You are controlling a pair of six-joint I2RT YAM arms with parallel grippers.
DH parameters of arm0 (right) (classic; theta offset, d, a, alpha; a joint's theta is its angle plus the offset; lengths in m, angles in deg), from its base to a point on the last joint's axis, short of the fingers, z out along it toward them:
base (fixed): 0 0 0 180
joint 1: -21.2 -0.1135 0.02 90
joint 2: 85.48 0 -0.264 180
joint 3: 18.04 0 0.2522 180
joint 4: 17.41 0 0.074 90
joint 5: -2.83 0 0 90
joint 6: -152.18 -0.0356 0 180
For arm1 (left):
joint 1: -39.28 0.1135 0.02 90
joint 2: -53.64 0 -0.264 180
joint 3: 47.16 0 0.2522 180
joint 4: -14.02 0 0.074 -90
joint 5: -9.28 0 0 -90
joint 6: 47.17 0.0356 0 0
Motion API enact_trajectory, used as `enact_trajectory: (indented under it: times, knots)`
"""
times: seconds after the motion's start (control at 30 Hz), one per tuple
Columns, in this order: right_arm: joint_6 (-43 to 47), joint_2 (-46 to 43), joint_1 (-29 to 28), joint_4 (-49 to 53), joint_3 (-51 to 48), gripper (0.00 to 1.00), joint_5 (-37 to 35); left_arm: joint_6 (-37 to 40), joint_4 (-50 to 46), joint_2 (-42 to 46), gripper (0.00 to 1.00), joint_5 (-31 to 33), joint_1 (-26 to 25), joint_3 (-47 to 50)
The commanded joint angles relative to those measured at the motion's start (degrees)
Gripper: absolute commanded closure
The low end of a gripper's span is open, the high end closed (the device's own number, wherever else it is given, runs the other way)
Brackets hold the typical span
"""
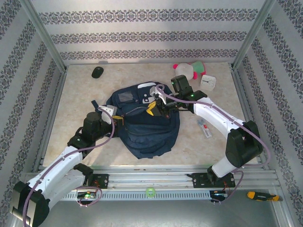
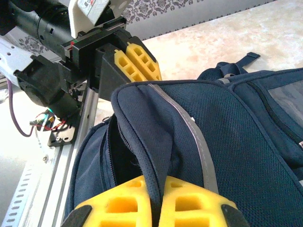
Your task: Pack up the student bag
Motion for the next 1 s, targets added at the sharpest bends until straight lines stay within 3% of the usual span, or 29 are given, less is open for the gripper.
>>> enact_trajectory:
  times: [0.0,0.13,0.27,0.37,0.4,0.43,0.57,0.67,0.77,0.97]
  knots:
    - [2.85,-2.67,-0.03,0.59,0.28,1.00,7.65,-1.98,5.28,-1.36,0.86,4.47,1.61,1.39]
    - [2.52,-2.33,-0.77,0.41,0.98,1.00,7.30,-2.62,4.46,-4.65,0.85,9.30,1.84,0.00]
    - [-1.60,-1.99,-1.60,-2.05,1.43,1.00,3.36,-1.44,4.72,-5.36,0.73,7.48,1.90,-1.22]
    - [-4.63,-1.30,-2.48,-3.63,1.86,1.00,-1.74,1.61,7.12,-4.53,0.56,0.45,1.98,-1.30]
    - [-5.46,-0.10,-3.33,-3.90,2.83,1.00,-4.26,7.72,9.52,-3.10,0.43,-9.71,1.82,-0.92]
    - [-5.76,0.86,-3.73,-4.48,3.27,1.00,-3.61,14.68,8.52,-1.94,0.38,-15.67,1.87,-1.79]
    - [-6.06,2.07,-4.29,-4.47,4.41,1.00,-3.32,31.22,2.05,-1.92,0.35,-21.97,1.36,-6.05]
    - [-5.95,2.17,-4.64,-4.60,4.64,1.00,-2.96,39.38,-1.69,-5.25,0.34,-20.54,0.57,-10.39]
    - [-5.68,2.16,-5.17,-4.57,4.64,1.00,-2.97,43.33,-2.02,-10.38,0.34,-17.47,-0.09,-14.38]
    - [-5.87,1.74,-5.74,-4.69,4.64,1.00,-2.54,45.74,1.02,-19.08,0.36,-18.39,-1.16,-19.60]
